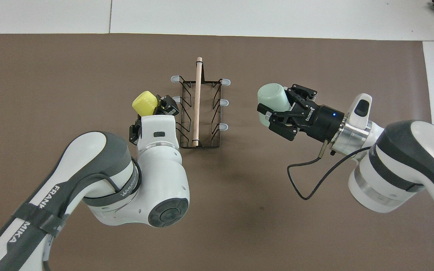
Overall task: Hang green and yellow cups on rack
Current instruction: 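Carry the yellow cup with the left gripper while the right gripper carries the green cup, then hang the yellow cup on a rack peg and open the left gripper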
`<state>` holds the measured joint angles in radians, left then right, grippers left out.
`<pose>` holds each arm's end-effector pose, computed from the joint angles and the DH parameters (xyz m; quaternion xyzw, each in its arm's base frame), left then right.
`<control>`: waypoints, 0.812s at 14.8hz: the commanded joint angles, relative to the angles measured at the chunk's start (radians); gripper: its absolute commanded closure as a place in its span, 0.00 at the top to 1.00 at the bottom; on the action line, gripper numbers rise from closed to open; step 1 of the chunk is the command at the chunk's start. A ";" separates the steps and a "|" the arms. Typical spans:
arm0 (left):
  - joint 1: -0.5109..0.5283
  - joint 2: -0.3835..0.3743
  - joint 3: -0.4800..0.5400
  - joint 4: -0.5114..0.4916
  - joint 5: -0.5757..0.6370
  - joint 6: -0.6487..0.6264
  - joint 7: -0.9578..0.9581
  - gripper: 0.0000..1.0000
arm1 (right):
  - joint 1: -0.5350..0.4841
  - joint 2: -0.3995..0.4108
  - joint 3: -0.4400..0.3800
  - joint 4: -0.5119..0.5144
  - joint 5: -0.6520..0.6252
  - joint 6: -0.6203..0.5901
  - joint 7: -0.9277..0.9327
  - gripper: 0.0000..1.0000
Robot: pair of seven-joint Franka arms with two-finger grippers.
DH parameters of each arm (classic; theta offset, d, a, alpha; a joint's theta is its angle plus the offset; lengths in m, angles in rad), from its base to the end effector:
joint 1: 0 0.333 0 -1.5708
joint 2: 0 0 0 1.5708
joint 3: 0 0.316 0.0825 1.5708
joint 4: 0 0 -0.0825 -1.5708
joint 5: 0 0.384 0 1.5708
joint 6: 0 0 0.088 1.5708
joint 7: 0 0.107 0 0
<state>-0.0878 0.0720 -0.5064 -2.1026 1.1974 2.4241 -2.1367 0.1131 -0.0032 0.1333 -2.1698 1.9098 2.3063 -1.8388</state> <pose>0.4850 -0.3188 0.4173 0.8513 0.3102 0.4223 0.0272 0.5412 0.1559 0.4307 -0.7259 -0.2438 -0.4870 0.4201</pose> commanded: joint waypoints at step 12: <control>-0.050 0.074 -0.066 0.013 0.065 -0.135 -0.089 1.00 | 0.117 0.089 0.008 -0.042 0.492 -0.085 -0.384 0.00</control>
<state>-0.1275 0.1287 -0.5727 -2.1010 1.2393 2.3073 -2.2110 0.2341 0.0761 0.1371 -2.2081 2.3551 2.2437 -2.1814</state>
